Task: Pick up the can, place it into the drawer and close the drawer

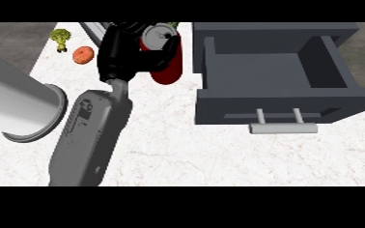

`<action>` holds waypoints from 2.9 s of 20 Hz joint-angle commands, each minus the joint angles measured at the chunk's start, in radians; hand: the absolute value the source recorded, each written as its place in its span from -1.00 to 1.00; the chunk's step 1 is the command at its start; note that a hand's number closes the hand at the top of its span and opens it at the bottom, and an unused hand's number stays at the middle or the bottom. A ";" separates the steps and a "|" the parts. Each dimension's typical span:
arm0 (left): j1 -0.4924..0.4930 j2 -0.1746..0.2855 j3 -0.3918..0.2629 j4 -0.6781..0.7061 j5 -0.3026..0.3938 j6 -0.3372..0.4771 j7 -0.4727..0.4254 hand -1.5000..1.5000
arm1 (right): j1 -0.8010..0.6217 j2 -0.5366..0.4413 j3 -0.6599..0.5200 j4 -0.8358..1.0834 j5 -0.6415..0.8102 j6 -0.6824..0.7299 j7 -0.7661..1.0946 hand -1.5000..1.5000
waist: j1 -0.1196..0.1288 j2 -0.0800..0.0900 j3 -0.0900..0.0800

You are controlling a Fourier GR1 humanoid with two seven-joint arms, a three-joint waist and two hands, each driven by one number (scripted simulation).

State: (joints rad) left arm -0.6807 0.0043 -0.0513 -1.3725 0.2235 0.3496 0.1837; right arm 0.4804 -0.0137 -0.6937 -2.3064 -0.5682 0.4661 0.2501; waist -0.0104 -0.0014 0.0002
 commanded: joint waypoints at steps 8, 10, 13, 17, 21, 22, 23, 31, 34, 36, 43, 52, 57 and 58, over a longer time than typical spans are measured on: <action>-0.296 -0.004 -0.001 0.234 0.032 0.112 -0.001 1.00 | -0.023 0.013 0.039 0.008 0.040 -0.016 -0.020 -1.00 | -0.011 0.004 0.000; -0.350 -0.004 -0.030 0.269 0.038 0.142 0.006 1.00 | -0.072 0.005 0.025 0.052 0.048 0.005 -0.007 -1.00 | -0.007 0.004 0.000; -0.450 -0.004 -0.062 0.375 0.098 0.201 -0.022 1.00 | -0.075 -0.023 0.014 0.062 0.021 0.002 0.013 -1.00 | -0.019 0.006 0.000; -0.499 -0.004 -0.128 0.417 0.149 0.268 -0.043 1.00 | -0.088 -0.013 0.001 0.066 0.019 -0.005 0.000 -1.00 | -0.019 0.004 0.001; -0.533 -0.004 -0.149 0.532 0.223 0.267 -0.110 1.00 | -0.060 0.013 0.044 -0.018 0.048 -0.021 0.025 -1.00 | -0.028 0.007 0.000; -0.552 -0.004 -0.147 0.520 0.219 0.249 -0.090 1.00 | -0.060 -0.043 -0.028 0.057 -0.020 0.023 -0.005 -1.00 | -0.025 0.005 0.001; -0.548 -0.004 -0.165 0.570 0.237 0.251 -0.134 1.00 | -0.029 0.010 0.007 0.009 -0.002 0.034 -0.001 -1.00 | -0.032 0.006 0.001; -0.684 -0.004 -0.216 0.722 0.367 0.261 -0.175 1.00 | -0.030 0.007 -0.001 0.012 0.007 0.047 0.008 -1.00 | -0.046 0.009 0.001; -0.679 -0.004 -0.303 0.714 0.439 0.313 -0.190 1.00 | -0.111 -0.031 0.001 0.053 0.030 0.001 0.026 -1.00 | -0.043 0.010 0.001; -0.673 -0.004 -0.327 0.760 0.462 0.325 -0.239 1.00 | -0.100 -0.009 0.027 -0.024 0.018 -0.017 0.061 -1.00 | -0.056 0.013 0.001; -0.689 -0.004 -0.433 0.804 0.581 0.365 -0.243 1.00 | -0.132 -0.033 0.019 0.051 0.018 -0.012 0.053 -1.00 | -0.070 0.016 0.002; -0.726 -0.004 -0.517 0.864 0.636 0.411 -0.256 -1.00 | -0.132 -0.013 0.043 0.002 0.037 -0.024 0.076 -1.00 | -0.068 0.015 0.002; -0.711 -0.004 -0.544 0.898 0.674 0.415 -0.300 -1.00 | -0.167 -0.022 0.037 0.033 0.070 -0.030 0.058 -1.00 | -0.072 0.020 0.002; -0.706 -0.004 -0.561 0.869 0.703 0.465 -0.300 -1.00 | -0.213 -0.021 0.072 0.056 0.093 -0.047 0.066 -1.00 | -0.084 0.025 0.002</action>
State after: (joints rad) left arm -1.3953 0.0002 -0.5776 -0.4890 0.8824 0.7749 -0.1041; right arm 0.3184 -0.0351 -0.6501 -2.2709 -0.5165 0.4423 0.3097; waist -0.0897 0.0191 0.0022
